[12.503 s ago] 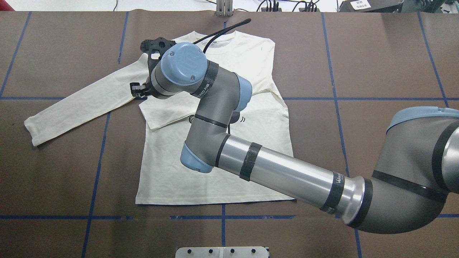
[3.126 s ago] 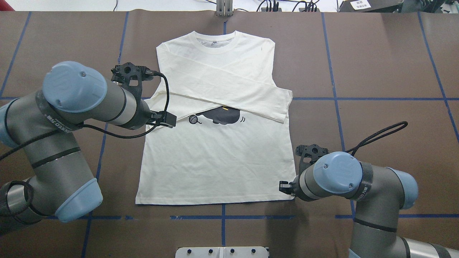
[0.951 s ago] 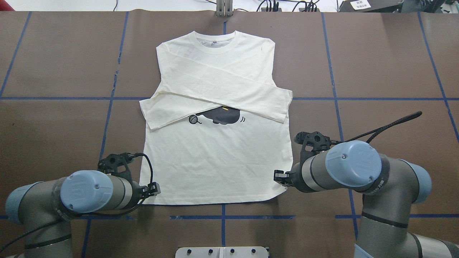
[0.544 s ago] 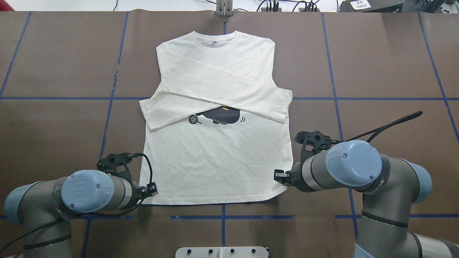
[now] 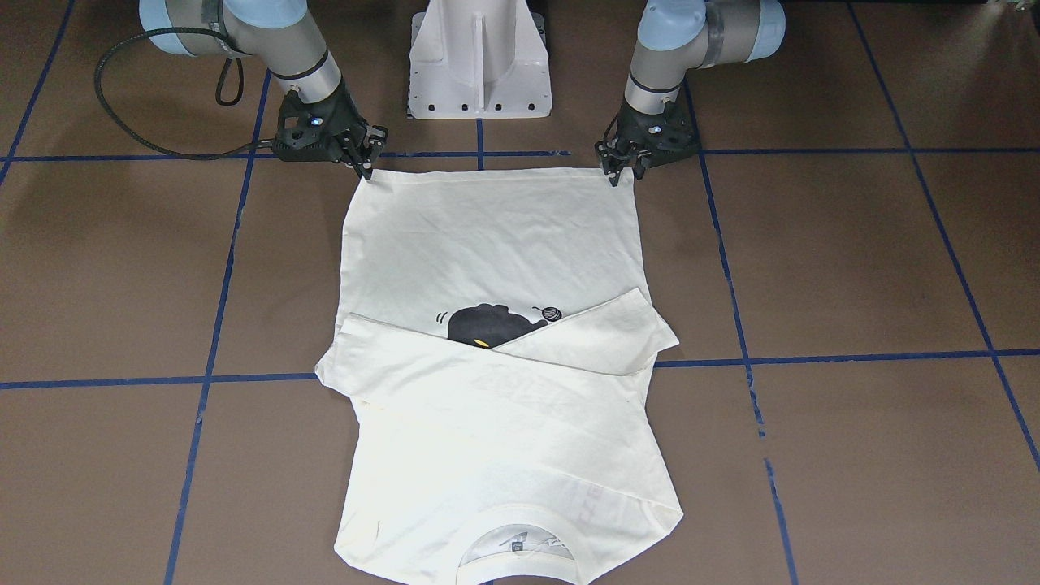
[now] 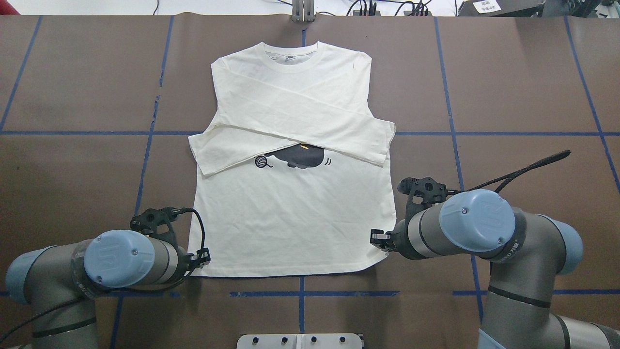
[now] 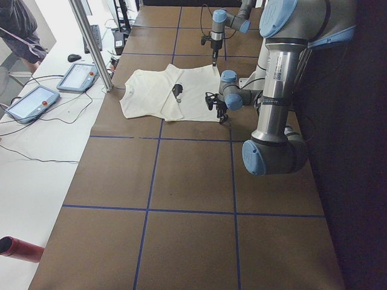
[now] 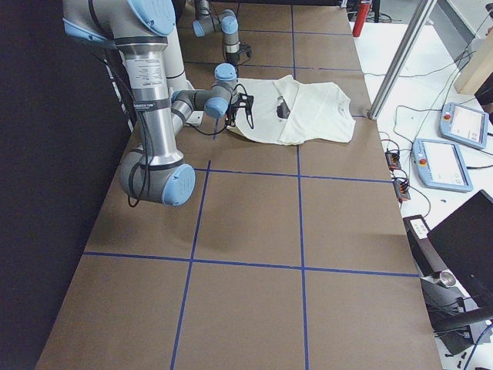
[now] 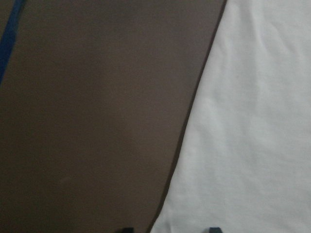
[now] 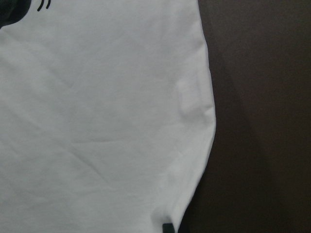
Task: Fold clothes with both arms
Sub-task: 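Grasp the hem corners with both grippers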
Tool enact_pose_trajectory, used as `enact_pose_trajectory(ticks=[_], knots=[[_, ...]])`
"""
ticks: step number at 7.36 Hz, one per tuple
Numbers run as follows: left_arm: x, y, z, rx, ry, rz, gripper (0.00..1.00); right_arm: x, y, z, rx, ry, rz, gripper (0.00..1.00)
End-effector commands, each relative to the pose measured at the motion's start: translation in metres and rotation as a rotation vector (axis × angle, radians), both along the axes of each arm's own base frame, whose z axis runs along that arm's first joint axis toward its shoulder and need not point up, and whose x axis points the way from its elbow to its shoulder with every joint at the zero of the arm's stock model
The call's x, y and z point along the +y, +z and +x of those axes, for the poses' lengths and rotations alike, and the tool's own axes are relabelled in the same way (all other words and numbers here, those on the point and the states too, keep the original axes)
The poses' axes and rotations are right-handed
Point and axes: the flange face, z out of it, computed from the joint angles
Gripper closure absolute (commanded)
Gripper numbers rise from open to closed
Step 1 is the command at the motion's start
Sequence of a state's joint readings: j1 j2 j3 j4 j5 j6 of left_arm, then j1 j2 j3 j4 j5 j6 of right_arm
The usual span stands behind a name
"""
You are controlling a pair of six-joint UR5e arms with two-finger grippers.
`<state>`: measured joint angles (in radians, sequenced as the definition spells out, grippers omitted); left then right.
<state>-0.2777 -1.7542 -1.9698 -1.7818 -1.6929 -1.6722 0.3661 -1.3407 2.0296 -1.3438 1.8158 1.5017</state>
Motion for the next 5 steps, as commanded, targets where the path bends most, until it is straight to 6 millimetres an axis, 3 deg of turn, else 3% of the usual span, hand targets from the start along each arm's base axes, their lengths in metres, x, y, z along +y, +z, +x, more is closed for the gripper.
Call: enact_pose_trajectory(ticks=[1, 2, 3, 4, 5], knots=[[0.000, 0.000, -0.001, 0.000, 0.000, -0.001, 0.93, 0.000, 0.001, 0.000, 0.001, 0.000, -0.001, 1.00], [0.000, -0.002, -0.001, 0.003, 0.003, -0.002, 1.00, 0.000, 0.001, 0.000, 0.001, 0.000, -0.001, 1.00], [0.001, -0.008, -0.005, 0.010, 0.006, -0.002, 1.00, 0.000, 0.000, 0.001, -0.002, 0.000, -0.001, 1.00], [0.006, -0.027, -0.017, 0.005, 0.010, -0.005, 1.00, -0.003, -0.006, 0.009, -0.022, -0.015, -0.020, 1.00], [0.011, -0.050, -0.034, 0.021, 0.015, 0.002, 1.00, -0.007, -0.015, 0.033, -0.057, -0.030, -0.041, 1.00]])
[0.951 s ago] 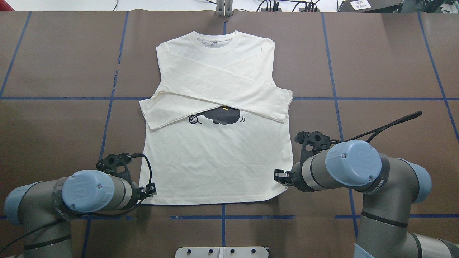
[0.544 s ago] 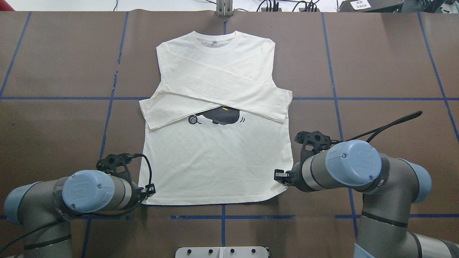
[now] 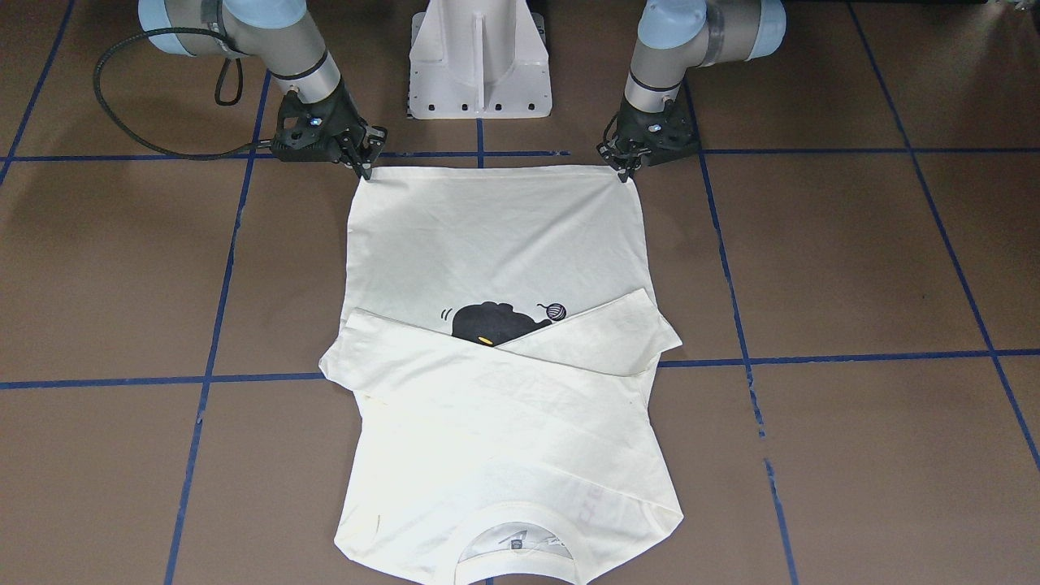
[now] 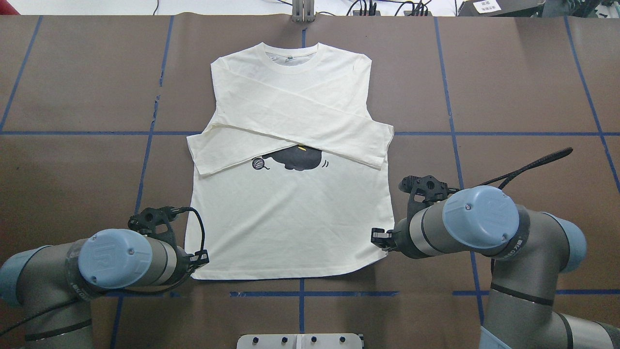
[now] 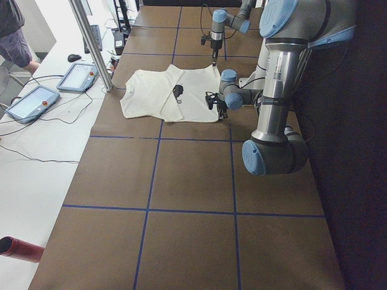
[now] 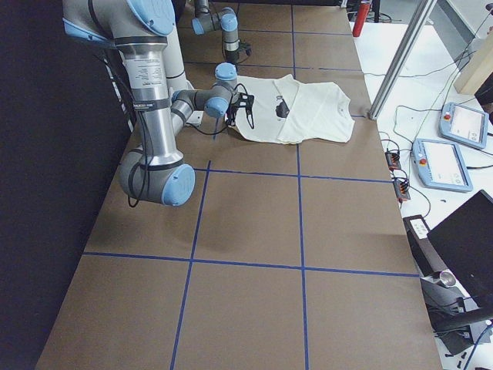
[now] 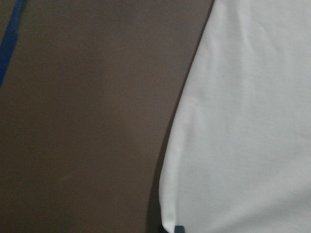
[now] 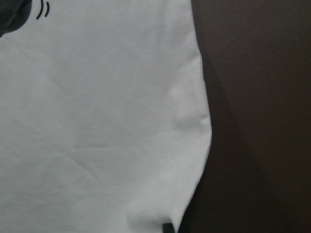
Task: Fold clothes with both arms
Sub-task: 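Grasp the hem corners with both grippers, then lift the hem with both grippers and fold it toward the collar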
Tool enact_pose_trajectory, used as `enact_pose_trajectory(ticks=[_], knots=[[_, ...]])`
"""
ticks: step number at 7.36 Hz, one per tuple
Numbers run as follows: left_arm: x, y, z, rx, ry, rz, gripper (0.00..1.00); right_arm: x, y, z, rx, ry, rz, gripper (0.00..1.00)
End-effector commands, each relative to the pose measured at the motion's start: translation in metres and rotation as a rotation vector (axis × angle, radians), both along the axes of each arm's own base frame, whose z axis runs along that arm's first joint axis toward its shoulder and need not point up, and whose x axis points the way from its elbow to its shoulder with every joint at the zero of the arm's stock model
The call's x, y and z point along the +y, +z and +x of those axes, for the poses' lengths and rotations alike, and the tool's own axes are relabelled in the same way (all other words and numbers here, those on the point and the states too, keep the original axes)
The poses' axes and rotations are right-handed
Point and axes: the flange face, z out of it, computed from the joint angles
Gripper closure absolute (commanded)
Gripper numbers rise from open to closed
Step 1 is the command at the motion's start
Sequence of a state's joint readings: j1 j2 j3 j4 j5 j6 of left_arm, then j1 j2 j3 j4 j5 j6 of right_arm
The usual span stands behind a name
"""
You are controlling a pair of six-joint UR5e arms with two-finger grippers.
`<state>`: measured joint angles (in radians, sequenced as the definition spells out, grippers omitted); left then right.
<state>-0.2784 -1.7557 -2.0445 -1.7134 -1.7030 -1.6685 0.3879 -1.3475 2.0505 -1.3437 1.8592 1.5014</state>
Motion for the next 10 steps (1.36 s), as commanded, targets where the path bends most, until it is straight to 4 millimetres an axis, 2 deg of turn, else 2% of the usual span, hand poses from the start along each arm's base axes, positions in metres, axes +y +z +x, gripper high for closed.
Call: enact_pose_trajectory(ticks=[1, 2, 3, 4, 5, 6, 8, 9, 10], knots=[[0.008, -0.037, -0.025, 0.026, 0.006, 0.009, 1.00, 0.004, -0.010, 0.047, -0.050, -0.028, -0.035, 1.00], [0.013, -0.046, -0.028, 0.045, 0.015, 0.014, 1.00, 0.017, -0.011, 0.072, -0.059, -0.033, -0.033, 1.00], [0.029, -0.057, -0.026, 0.071, 0.047, 0.020, 1.00, 0.033, -0.015, 0.087, -0.072, -0.063, -0.044, 1.00], [0.053, -0.073, -0.028, 0.110, 0.094, 0.027, 1.00, 0.053, -0.021, 0.091, -0.091, -0.118, -0.053, 1.00], [0.082, -0.095, -0.038, 0.163, 0.151, 0.036, 1.00, 0.078, -0.022, 0.094, -0.091, -0.172, -0.057, 1.00], [0.100, -0.111, -0.051, 0.179, 0.188, 0.034, 1.00, 0.087, -0.024, 0.095, -0.097, -0.193, -0.057, 1.00], [0.100, -0.117, -0.058, 0.186, 0.190, 0.034, 1.00, 0.087, -0.021, 0.090, -0.093, -0.202, -0.059, 1.00], [0.097, -0.117, -0.057, 0.189, 0.189, 0.028, 1.00, 0.077, -0.021, 0.093, -0.094, -0.179, -0.045, 1.00], [0.092, -0.116, -0.055, 0.182, 0.181, 0.036, 1.00, 0.051, -0.021, 0.097, -0.114, -0.128, -0.023, 1.00]])
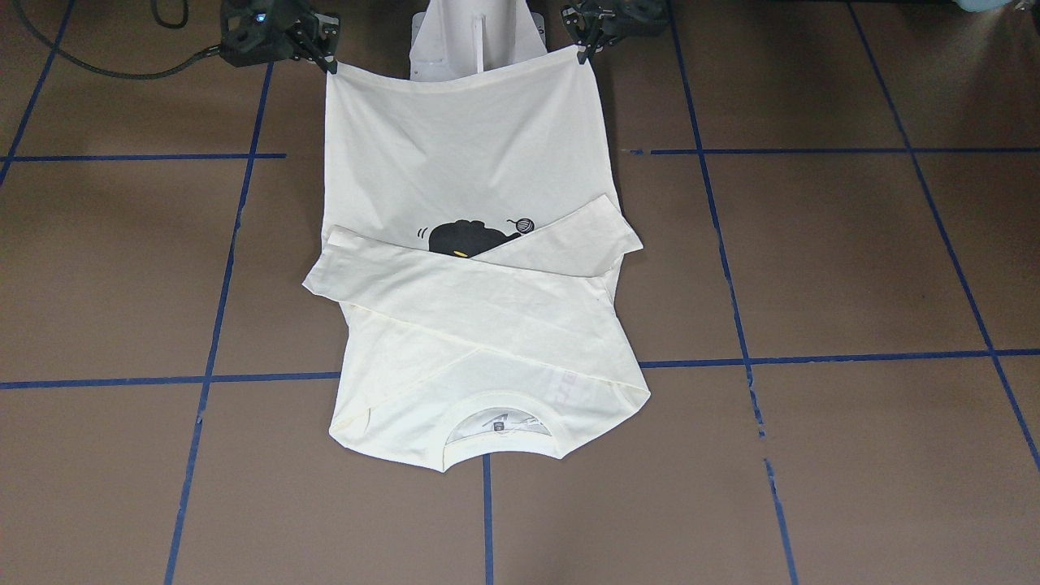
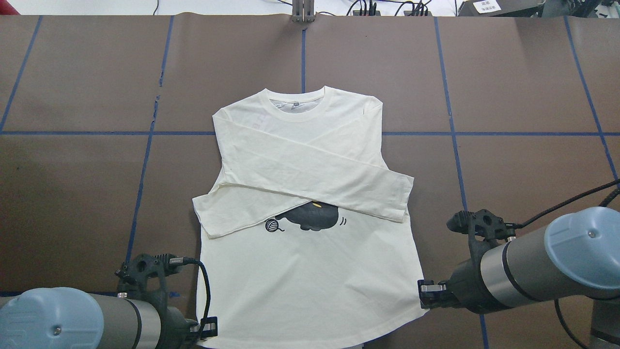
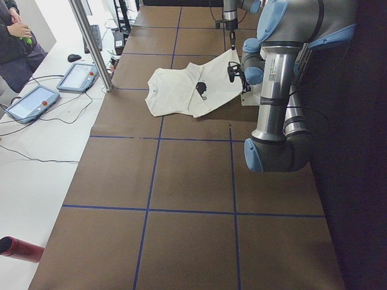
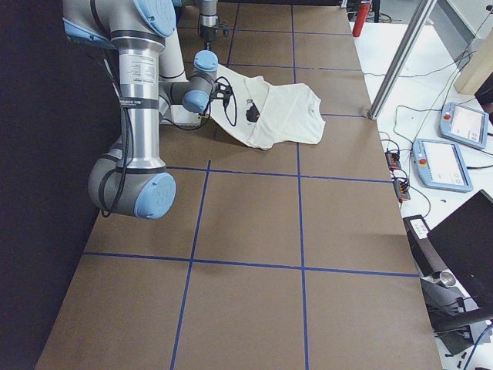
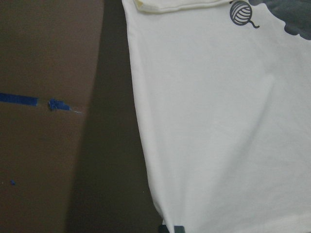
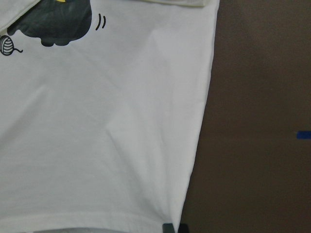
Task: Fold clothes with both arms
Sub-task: 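Lift the hem with both grippers and fold it toward the collar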
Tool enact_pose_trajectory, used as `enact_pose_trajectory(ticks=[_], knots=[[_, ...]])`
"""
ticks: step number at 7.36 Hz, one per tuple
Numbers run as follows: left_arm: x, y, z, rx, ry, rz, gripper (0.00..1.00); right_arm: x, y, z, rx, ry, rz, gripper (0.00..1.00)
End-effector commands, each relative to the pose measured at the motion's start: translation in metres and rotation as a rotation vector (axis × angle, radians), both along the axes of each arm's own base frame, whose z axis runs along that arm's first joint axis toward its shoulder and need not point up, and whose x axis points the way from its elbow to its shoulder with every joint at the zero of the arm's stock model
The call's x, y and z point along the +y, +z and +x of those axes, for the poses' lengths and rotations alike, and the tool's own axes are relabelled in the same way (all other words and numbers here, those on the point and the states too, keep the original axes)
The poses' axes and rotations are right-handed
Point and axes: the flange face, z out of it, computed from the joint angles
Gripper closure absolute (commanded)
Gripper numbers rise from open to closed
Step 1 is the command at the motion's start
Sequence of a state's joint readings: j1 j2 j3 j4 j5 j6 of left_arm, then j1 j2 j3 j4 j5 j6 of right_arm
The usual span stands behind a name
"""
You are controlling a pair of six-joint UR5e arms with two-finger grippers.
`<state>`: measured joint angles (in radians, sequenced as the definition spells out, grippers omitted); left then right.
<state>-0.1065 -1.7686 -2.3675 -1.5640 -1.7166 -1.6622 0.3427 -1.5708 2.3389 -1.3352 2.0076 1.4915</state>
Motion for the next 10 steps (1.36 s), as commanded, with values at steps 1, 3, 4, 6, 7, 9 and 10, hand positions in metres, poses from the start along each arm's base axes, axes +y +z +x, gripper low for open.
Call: enact_pose_trajectory(ticks=[1, 3, 4, 6, 7, 9, 10], knots=[[-0.037, -0.002, -0.011, 0.004, -0.046, 0.058, 1.00, -0.059, 0.005, 0.001, -0.050, 0.099, 0.059, 1.00], [-0.104, 0.004, -0.019, -0.020, -0.102, 0.097, 1.00, -0.123, 0.026, 0.008, -0.092, 0.196, 0.104, 1.00], [-0.144, 0.004, -0.016, -0.035, -0.132, 0.108, 1.00, -0.151, 0.028, 0.000, -0.089, 0.235, 0.105, 1.00], [-0.210, 0.011, 0.002, -0.075, -0.218, 0.095, 1.00, -0.211, 0.029, -0.012, -0.064, 0.311, 0.090, 1.00], [-0.234, 0.020, -0.008, -0.098, -0.237, 0.121, 1.00, -0.227, 0.034, -0.009, -0.049, 0.335, 0.086, 1.00], [-0.287, 0.041, -0.033, -0.121, -0.295, 0.163, 1.00, -0.272, 0.034, -0.005, -0.030, 0.392, 0.074, 1.00], [-0.320, 0.058, -0.030, -0.115, -0.300, 0.182, 1.00, -0.307, 0.037, -0.020, -0.004, 0.410, 0.062, 1.00]])
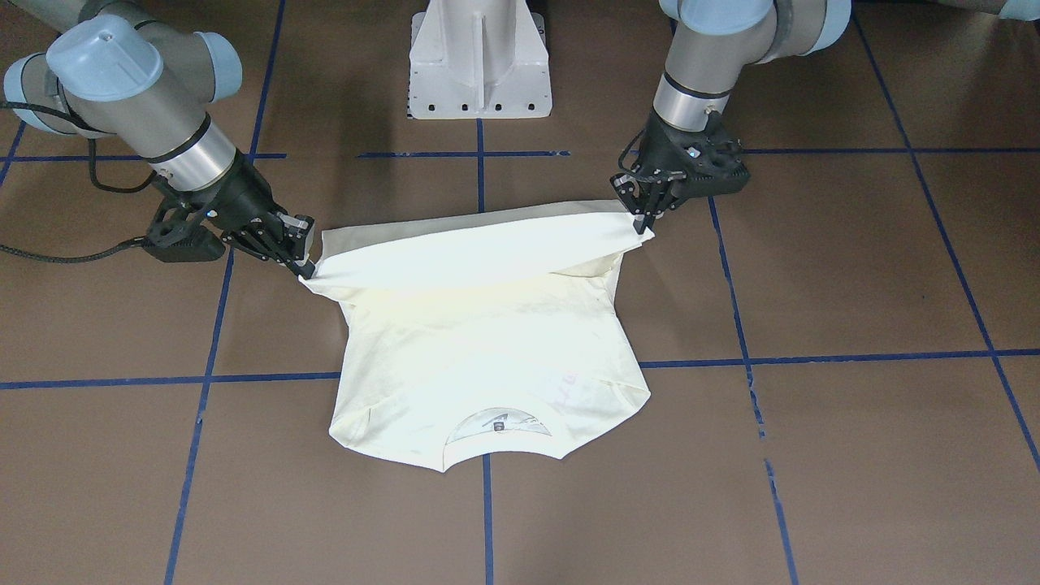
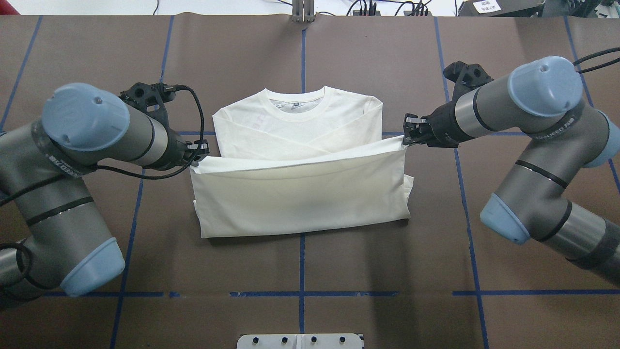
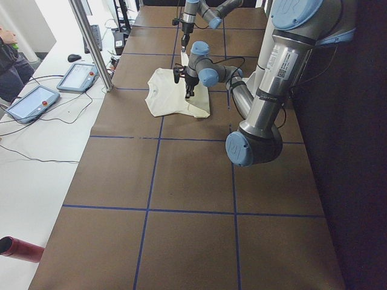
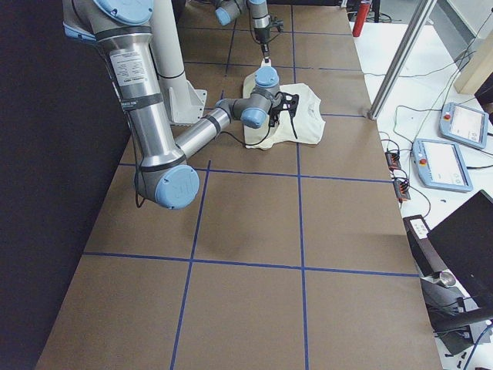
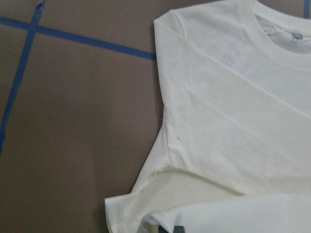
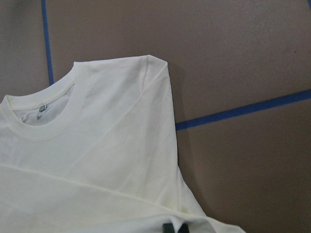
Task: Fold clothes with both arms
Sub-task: 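Lift the hem with both grippers and fold it toward the collar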
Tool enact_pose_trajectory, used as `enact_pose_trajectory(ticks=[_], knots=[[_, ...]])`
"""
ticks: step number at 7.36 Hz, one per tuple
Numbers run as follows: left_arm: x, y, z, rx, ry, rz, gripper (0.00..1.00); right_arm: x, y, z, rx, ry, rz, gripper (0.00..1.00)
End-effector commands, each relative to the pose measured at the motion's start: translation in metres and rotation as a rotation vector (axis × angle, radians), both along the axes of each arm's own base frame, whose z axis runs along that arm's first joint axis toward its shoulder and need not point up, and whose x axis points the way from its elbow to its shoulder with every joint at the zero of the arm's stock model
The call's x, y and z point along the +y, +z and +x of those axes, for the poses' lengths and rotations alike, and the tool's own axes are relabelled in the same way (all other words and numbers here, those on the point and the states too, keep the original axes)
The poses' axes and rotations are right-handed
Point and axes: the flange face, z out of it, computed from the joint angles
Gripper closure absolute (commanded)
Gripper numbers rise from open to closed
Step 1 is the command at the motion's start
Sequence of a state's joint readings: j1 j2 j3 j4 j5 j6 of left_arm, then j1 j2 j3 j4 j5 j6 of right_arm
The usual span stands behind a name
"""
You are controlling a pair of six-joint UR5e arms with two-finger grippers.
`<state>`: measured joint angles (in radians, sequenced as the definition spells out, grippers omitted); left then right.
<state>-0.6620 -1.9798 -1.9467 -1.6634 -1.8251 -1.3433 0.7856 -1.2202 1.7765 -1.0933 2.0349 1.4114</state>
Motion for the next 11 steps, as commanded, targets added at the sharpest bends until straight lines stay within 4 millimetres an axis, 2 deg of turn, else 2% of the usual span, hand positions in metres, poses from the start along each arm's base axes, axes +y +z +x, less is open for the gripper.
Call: enact_pose_trajectory(ticks=[1, 2, 3, 5, 6, 7, 8, 11], knots=[[-0.069, 0.035, 0.022, 0.013, -0.019, 0.045, 1.00, -0.073, -0.005, -0.030, 0.038, 0.034, -0.026, 1.00], [-0.104, 0.053, 0.030, 0.024, -0.049, 0.057, 1.00, -0.099, -0.014, -0.047, 0.050, 0.042, -0.038, 1.00], [-0.125, 0.073, 0.031, 0.028, -0.068, 0.063, 1.00, -0.121, -0.019, -0.053, 0.061, 0.057, -0.047, 1.00], [-0.142, 0.095, 0.033, 0.006, -0.085, 0.044, 1.00, -0.164, -0.018, -0.066, 0.096, 0.083, -0.075, 1.00], [-0.145, 0.102, 0.036, 0.006, -0.086, 0.046, 1.00, -0.176, -0.003, -0.056, 0.106, 0.102, -0.087, 1.00], [-0.148, 0.105, 0.039, 0.008, -0.088, 0.049, 1.00, -0.185, 0.007, -0.047, 0.118, 0.117, -0.102, 1.00], [-0.150, 0.100, 0.040, 0.014, -0.092, 0.049, 1.00, -0.187, 0.007, -0.047, 0.119, 0.118, -0.101, 1.00], [-0.152, 0.085, 0.043, 0.028, -0.091, 0.058, 1.00, -0.180, -0.014, -0.060, 0.094, 0.100, -0.075, 1.00]])
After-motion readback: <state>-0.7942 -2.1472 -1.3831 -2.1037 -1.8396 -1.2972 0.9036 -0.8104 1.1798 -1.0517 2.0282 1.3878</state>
